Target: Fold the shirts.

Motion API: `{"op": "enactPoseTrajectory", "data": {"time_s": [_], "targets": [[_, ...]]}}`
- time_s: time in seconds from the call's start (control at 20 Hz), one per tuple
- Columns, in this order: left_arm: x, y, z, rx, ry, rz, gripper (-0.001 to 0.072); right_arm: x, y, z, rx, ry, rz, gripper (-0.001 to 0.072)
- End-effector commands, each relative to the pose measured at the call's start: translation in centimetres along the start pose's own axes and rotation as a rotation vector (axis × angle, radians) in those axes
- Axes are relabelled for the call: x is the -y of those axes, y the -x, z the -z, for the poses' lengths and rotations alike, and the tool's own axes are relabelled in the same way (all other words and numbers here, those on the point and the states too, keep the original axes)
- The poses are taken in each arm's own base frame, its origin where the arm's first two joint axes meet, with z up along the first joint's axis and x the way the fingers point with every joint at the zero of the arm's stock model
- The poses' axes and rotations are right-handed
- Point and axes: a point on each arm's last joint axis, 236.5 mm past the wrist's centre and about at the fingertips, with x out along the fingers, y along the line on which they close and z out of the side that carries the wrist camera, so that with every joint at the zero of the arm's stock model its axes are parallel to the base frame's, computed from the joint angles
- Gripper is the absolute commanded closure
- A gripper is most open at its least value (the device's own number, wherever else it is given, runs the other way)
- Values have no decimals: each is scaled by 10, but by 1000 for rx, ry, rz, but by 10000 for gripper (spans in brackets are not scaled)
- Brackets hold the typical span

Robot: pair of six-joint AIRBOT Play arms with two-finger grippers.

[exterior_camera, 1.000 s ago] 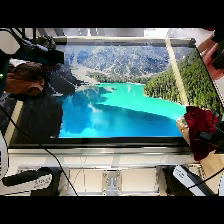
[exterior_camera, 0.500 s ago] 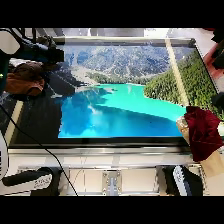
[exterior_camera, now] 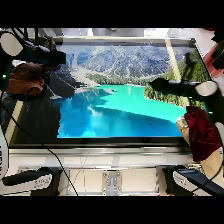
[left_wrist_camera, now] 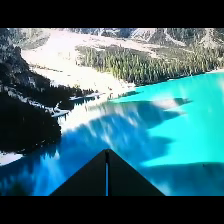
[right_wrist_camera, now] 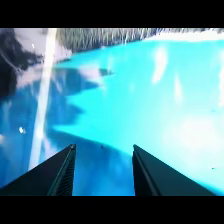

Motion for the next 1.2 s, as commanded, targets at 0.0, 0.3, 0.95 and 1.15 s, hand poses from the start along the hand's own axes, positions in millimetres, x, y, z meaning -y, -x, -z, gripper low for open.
{"op": "enactPoseTrajectory", "data": {"time_s": [0.0,0.3,0.95,1.15], "targets": [[5,-3,21,-82,48,20,688,10,-64,35,-106,32,50,316],[7,-3,28,-113,54,30,688,20,-69,34,-105,27,82,315],[7,-3,28,-113,54,30,688,21,-69,35,-105,27,83,315],[7,-3,28,-112,54,30,688,21,-69,34,-105,27,83,315]]}}
